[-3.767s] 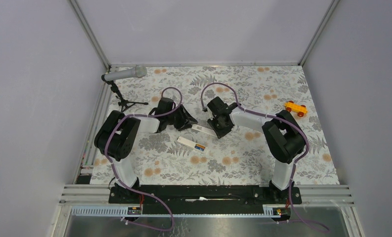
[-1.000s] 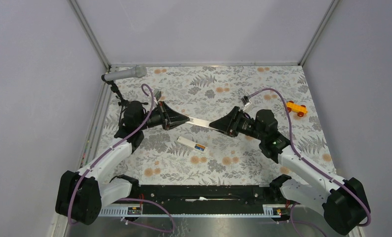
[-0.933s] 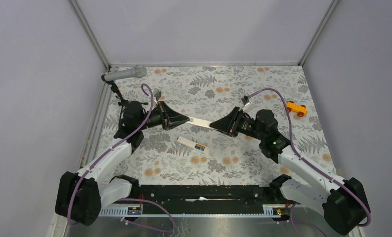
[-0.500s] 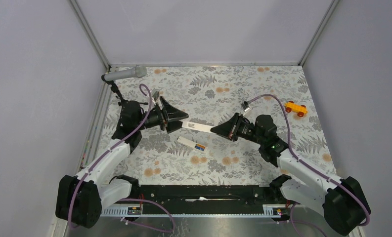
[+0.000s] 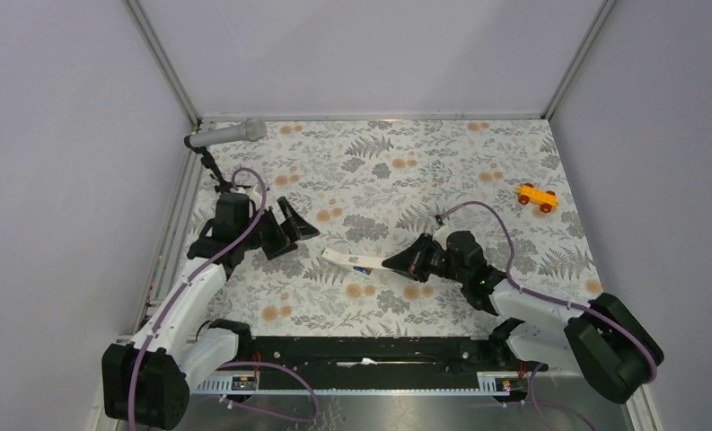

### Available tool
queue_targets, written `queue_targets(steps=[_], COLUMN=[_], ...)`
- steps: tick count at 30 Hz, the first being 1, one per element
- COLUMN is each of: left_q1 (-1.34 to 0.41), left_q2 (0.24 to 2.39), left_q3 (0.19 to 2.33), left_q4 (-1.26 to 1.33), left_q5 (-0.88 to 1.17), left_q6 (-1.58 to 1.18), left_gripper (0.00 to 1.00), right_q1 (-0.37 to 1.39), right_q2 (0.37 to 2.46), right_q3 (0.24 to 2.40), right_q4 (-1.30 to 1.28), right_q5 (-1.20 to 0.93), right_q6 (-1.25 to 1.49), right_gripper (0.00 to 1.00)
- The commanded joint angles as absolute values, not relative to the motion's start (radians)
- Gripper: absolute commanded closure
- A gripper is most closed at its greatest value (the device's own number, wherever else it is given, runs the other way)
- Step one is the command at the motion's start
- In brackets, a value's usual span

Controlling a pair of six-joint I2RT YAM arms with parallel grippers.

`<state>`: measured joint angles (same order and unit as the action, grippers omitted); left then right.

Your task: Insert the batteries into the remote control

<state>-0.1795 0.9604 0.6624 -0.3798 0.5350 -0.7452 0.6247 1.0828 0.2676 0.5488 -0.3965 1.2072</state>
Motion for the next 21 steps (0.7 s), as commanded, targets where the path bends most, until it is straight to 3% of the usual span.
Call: queue_targets(steps=[1,8,14,21], left_q1=[-0.174,-0.175,-0.173,-0.173], left_q2=[0.991,1.043,1.098,1.146], left_q3=[0.616,0.554,0.524,0.501], left_q4=[-0.404,-0.279,-0.22,-0.151], left_q5=[0.419,0.427,0.439,0.449], left_q6=[-0.687,-0.726,-0.726,-0.73], left_gripper=[0.08,0.09,0.09,0.25], right_q1=[0.711,0.79,0.79,0.794], right_q2=[1.193,1.317,1.37,1.545], right_q3=[0.288,0.268,0.302,0.301], right_q4=[0.733,0.948,0.961,1.102], right_q5=[-0.277,-0.12,-0.093,-0.133], right_q6=[1.28,1.328,1.324,1.41], right_gripper=[1.0,1.0,1.0,1.0])
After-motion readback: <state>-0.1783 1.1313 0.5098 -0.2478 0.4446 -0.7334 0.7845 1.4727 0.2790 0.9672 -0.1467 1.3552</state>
